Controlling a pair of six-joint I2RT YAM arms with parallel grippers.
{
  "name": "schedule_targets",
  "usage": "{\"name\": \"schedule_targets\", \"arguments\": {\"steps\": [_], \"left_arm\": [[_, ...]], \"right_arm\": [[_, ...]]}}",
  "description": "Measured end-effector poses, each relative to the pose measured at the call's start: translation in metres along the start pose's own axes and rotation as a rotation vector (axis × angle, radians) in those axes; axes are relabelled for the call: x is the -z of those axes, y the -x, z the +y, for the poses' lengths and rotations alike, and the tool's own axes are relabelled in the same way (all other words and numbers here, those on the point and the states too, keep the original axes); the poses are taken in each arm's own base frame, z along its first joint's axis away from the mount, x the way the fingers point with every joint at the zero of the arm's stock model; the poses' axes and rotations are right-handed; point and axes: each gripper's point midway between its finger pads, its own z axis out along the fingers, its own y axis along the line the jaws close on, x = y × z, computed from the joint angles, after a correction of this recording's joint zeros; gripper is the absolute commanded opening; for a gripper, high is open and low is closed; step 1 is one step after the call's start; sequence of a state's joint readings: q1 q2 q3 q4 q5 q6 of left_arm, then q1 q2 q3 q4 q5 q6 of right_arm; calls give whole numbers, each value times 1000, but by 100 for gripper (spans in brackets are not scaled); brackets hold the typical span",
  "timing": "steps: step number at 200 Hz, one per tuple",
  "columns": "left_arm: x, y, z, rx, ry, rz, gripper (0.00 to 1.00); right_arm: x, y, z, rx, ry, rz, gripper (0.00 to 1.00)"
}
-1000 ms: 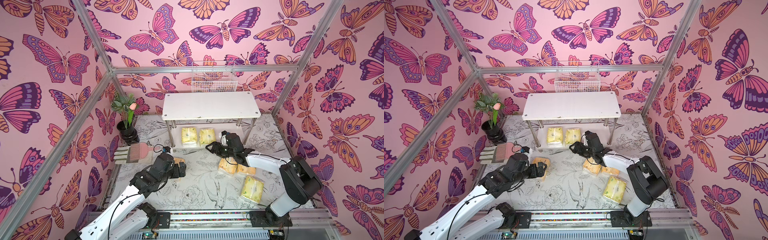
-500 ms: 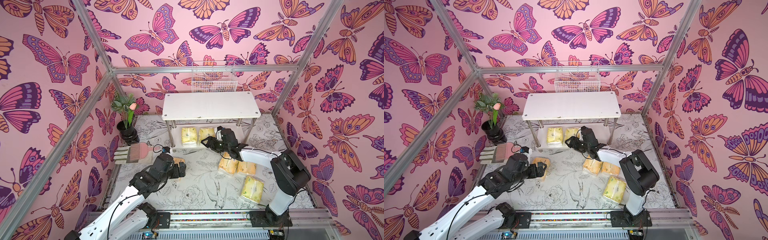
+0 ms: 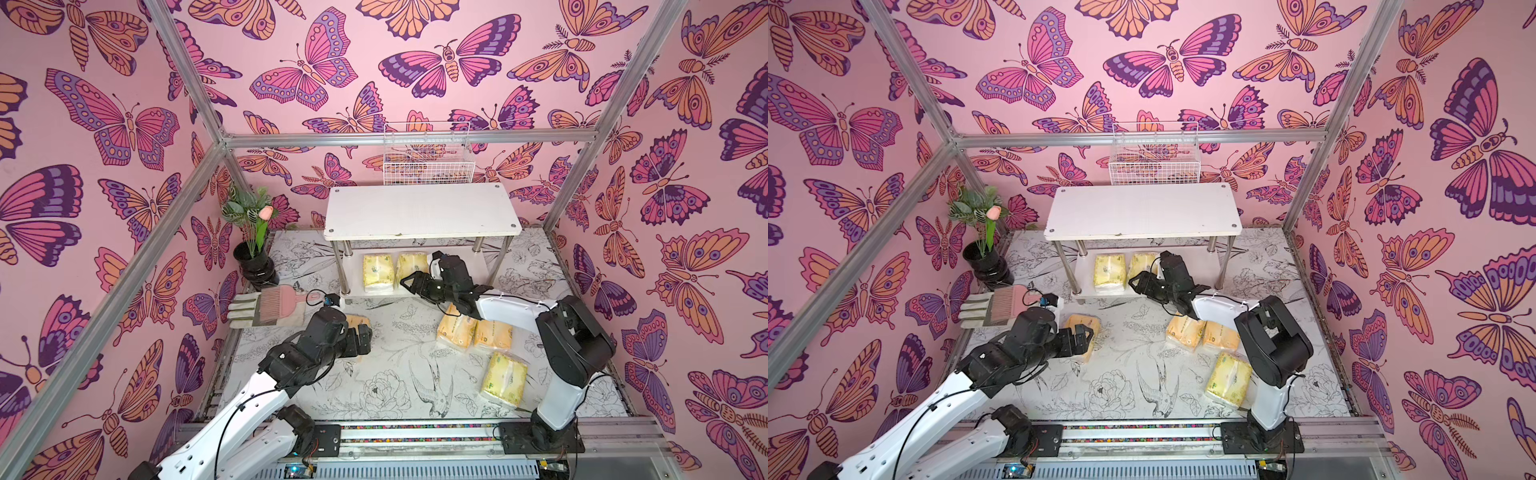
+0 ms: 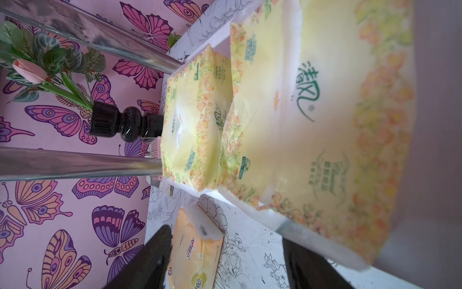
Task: Place the tissue boxes on the shelf by color
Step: Adjust the box of tissues on the shelf, then move the box of tissues to the center of the board.
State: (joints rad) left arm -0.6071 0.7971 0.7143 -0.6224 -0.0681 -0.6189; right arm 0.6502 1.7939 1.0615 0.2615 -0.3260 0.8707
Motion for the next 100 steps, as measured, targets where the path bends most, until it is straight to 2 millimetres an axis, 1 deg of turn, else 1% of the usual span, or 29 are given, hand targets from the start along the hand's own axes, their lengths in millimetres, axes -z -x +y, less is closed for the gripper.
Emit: {"name": "schedule_targets", "arguments": {"steps": [20,40,75,100], "left_arm": [[0,0,0,0,0,0,100],[0,0,0,0,0,0,100],[-1,0,0,-1,1,2,100],[-2,-1,0,-4,4,10,100]], "right_arm": [[9,-4,-3,2,-13,-2,73],[26,-8,-4,4,-20,-14,73],[65,-8,-4,10,-36,-50,74],[97,-7,-4,32,-73,-78,77]]}}
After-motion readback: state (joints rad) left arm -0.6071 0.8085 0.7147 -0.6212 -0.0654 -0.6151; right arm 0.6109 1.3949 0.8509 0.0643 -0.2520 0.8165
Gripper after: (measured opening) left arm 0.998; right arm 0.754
